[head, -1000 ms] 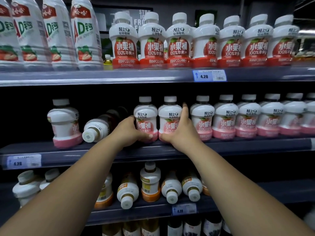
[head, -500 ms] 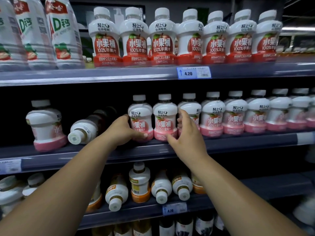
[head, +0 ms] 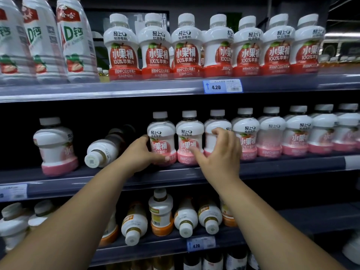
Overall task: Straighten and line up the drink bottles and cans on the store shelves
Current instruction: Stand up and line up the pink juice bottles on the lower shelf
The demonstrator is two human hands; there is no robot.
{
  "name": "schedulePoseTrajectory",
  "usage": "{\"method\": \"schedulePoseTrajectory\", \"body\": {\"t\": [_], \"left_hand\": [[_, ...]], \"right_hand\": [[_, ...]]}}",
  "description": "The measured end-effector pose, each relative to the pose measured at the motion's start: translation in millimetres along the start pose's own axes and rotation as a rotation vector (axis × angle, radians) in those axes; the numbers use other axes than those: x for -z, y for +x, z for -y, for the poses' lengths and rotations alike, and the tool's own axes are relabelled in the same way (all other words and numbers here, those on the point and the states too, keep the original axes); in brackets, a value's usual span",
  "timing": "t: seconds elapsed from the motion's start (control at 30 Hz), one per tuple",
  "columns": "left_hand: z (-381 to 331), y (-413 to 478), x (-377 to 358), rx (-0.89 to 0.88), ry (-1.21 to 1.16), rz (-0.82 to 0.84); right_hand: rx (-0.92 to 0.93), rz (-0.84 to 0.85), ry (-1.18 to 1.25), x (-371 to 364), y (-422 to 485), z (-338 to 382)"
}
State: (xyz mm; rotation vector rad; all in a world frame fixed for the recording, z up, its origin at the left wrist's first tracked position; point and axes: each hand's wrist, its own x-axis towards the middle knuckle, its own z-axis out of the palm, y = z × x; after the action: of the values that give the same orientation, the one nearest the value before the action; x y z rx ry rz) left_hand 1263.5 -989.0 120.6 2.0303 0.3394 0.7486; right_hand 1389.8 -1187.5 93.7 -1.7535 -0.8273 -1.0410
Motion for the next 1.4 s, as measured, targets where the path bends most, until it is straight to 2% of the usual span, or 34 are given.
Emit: {"method": "schedulePoseTrajectory", "body": {"t": [0.07,0.2,0.3,0.47,0.67,0.83,1.13,1.23,1.4], "left_hand": [[3,1,0,-0.002,-0.011,0.011],[8,2,-4,-0.018,0.006,-0.005],[11,4,-4,-0.025,0.035,-0.027],[10,4,-6,-0.013,0.095,-0.049],[6,-3,-10,-0.015,0.251,-0.134],[1,-6,-8,0.02,0.205,-0.135],[-6,-15,-8,0.031,0.279,-0.181],[-10,-20,-10,0.021,0.307,-0.188],[-16,-35,-7,-0.094,0.413,-0.246]], "right_hand": [[-0.084,-0.034,0.034,3,-1,-8],[-0.156,0.157,0.003,5,-8,-24],[-0.151,0.208,-0.034,6,-10,-26],[-0.203,0.2,-0.186,3,-3,-26],[-0.282,0.174,-0.179,5,3,-34],[-0.192,0.207,-0.288,1,-5,-31],[-0.3,0.175,-0.145,2,0,-34],[-0.247,0.143,-0.134,3,-7,-32],[-0.037,0.143,-0.049,2,-23,-4]]}}
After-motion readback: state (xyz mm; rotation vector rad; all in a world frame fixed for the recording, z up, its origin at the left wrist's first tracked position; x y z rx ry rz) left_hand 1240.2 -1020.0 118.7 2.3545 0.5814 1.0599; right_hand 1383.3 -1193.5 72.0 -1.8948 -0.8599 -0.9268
